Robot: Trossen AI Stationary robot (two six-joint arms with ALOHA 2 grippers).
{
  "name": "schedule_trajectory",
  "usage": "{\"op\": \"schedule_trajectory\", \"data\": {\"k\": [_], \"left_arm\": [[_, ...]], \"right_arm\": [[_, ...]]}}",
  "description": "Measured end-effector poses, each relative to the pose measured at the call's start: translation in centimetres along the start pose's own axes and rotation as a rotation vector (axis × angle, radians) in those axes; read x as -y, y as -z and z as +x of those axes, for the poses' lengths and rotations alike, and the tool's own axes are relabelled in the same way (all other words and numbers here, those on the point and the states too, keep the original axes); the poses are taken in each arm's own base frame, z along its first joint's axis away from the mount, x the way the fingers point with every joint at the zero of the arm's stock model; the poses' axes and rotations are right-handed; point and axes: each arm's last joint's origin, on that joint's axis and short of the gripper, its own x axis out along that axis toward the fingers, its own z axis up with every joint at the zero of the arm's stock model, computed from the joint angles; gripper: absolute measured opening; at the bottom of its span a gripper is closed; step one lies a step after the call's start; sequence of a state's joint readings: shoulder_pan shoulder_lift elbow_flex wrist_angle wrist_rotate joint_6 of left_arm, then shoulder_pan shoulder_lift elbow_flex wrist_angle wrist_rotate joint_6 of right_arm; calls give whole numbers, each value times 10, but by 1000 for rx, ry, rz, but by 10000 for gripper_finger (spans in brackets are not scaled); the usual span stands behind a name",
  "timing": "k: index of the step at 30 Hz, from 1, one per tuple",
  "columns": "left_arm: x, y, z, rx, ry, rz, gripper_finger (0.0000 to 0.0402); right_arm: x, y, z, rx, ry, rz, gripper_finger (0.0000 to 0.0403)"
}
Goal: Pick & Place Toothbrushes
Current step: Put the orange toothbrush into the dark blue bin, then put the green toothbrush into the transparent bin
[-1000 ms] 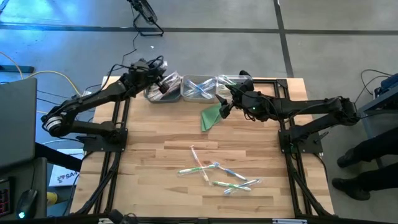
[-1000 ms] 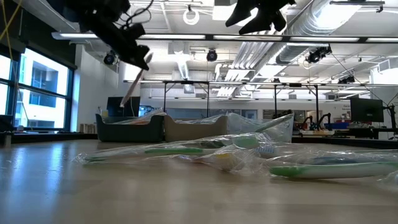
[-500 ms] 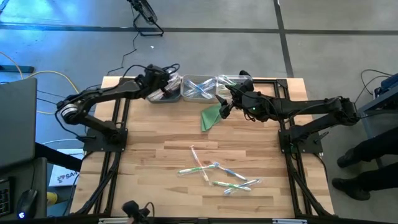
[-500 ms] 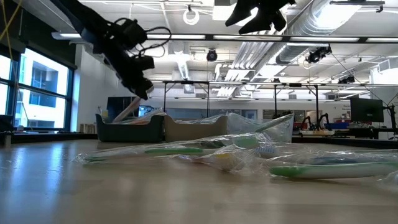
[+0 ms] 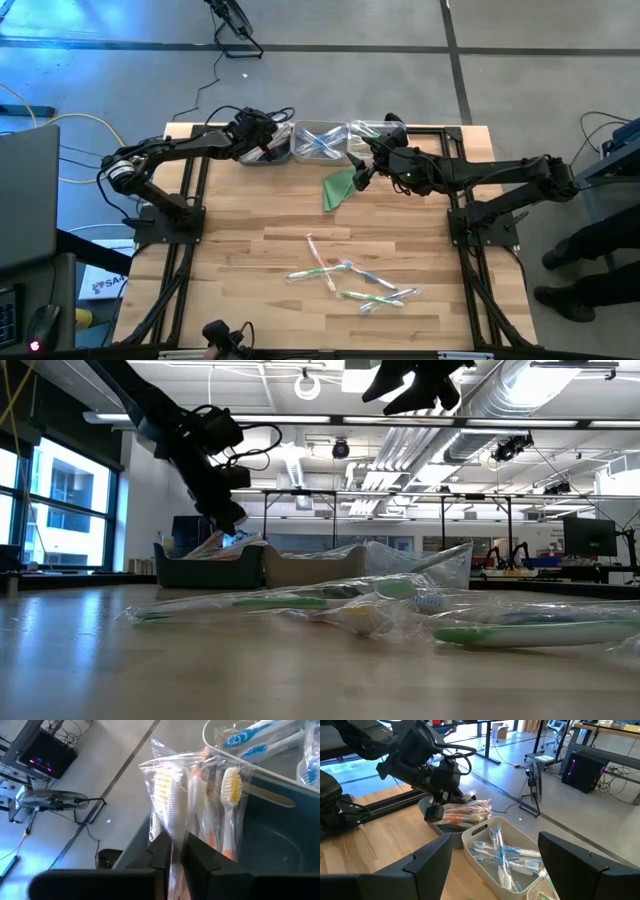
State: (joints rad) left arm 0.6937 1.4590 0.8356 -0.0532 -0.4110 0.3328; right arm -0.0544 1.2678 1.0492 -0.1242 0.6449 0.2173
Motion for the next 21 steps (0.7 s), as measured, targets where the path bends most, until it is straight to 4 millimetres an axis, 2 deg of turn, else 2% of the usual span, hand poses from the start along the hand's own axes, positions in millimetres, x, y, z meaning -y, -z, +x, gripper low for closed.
{"op": "schedule_trajectory", "data": {"k": [14,21], "left_arm": [[-1,-2,0,6,-1,-3,159],[-13,-31,-11,90,-22,-67,174]], "right_arm": [[0,0,0,0,-1,0,286],[0,0,0,0,-1,0,286]]}}
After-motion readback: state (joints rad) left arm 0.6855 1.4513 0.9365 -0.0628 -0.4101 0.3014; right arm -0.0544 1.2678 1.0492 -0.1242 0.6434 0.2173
